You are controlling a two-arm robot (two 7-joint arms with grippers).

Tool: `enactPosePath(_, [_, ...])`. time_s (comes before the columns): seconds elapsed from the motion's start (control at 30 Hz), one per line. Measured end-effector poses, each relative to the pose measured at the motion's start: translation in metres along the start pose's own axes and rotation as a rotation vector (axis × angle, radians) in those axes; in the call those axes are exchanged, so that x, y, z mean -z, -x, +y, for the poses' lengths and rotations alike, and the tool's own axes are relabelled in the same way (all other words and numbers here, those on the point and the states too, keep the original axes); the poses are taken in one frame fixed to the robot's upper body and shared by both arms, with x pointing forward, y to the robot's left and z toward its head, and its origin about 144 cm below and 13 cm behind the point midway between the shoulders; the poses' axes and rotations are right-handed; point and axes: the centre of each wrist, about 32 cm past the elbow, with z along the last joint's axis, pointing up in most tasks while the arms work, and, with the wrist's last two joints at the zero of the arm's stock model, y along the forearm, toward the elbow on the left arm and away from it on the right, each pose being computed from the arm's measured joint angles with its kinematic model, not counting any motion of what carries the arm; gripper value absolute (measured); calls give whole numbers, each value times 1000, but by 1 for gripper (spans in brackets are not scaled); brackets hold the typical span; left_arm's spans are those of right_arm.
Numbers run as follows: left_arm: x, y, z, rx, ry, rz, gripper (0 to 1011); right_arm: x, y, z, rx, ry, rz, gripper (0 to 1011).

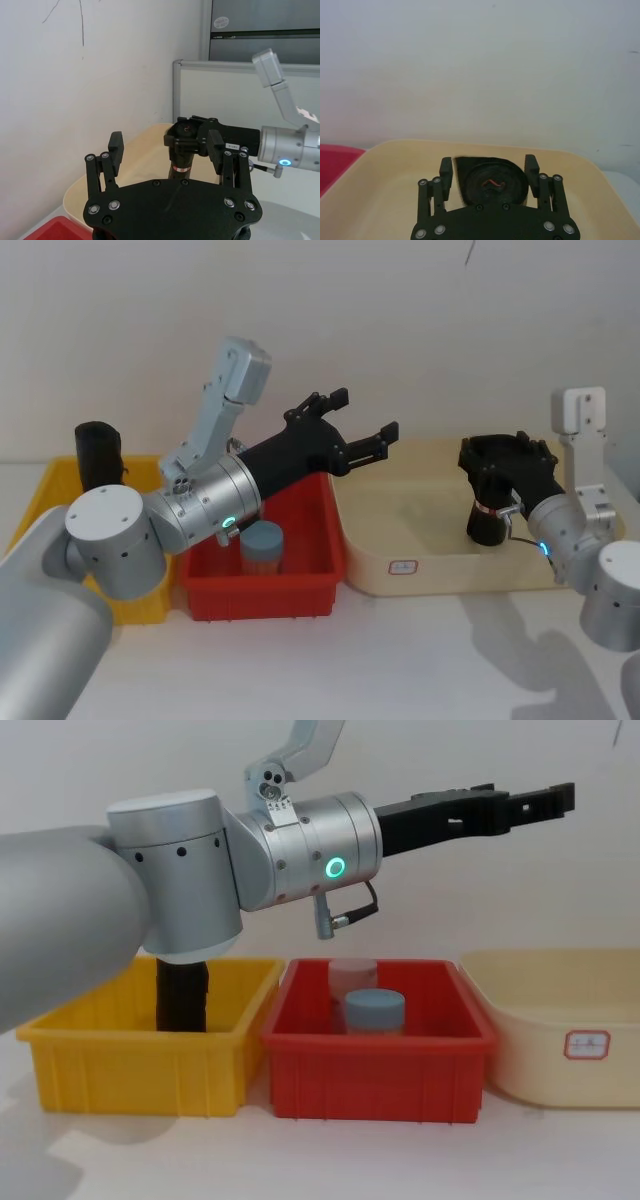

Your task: Pick up the garbage bag with the one hand and transfer it to the other hand.

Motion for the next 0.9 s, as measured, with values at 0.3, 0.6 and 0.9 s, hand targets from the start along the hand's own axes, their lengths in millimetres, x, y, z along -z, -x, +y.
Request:
enactPosePath(0.3, [0,0,0,-1,0,0,1001,-13,8,-13,-56,-28,-2,1001])
enactPosePath(0.6, [-3,6,13,-53,19,-20,1001,-27,19,-20,-86,-76,-2,1002])
enactPosePath(0.9, [-8,18,40,-153,54,-64,1001,-36,28,-23,-111,-111,-8,1001])
